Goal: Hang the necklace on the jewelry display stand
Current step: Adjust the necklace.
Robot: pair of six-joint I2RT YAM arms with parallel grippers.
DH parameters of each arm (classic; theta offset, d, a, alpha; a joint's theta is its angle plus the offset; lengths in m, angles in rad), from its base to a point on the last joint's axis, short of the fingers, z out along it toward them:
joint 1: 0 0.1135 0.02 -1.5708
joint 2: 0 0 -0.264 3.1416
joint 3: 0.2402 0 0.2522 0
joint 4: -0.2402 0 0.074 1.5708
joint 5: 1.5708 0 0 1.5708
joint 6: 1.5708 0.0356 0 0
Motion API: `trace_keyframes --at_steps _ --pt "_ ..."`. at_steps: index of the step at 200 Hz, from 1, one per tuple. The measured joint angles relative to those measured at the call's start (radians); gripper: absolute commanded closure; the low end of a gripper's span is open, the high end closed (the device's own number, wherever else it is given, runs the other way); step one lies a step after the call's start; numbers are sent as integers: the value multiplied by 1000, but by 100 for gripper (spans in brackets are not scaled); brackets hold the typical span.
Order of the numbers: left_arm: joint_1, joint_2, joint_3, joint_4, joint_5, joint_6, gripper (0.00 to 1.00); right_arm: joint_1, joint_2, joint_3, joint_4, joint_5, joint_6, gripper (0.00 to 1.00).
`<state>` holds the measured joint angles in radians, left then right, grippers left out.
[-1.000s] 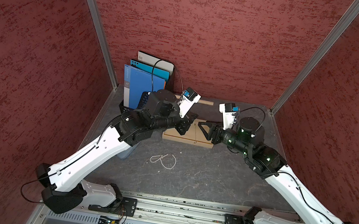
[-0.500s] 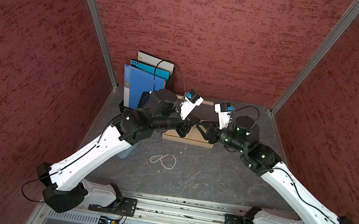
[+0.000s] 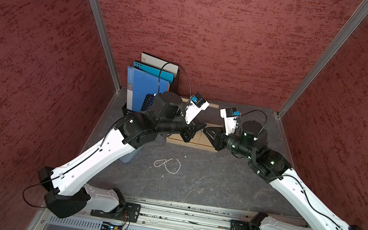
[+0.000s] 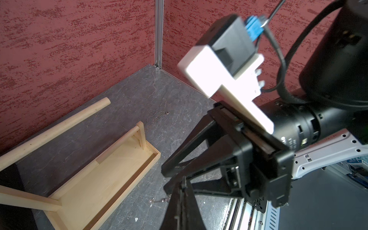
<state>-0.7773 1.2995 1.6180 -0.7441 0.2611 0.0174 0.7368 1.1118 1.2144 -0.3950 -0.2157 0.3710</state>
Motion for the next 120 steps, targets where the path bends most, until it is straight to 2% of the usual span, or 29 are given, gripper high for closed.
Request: trace_keyframes --at_steps 25,43,85,120 --pt "29 5 24 -33 67 16 100 0 -93 -31 -1 -36 -69 69" --pt "64 6 40 -60 141 34 100 0 -109 -32 -5 -90 -114 68" --pt "118 6 42 -132 276 93 100 0 -32 13 -77 -238 -212 69" --pt "130 4 42 -163 326 108 100 1 39 51 -105 -335 -248 79"
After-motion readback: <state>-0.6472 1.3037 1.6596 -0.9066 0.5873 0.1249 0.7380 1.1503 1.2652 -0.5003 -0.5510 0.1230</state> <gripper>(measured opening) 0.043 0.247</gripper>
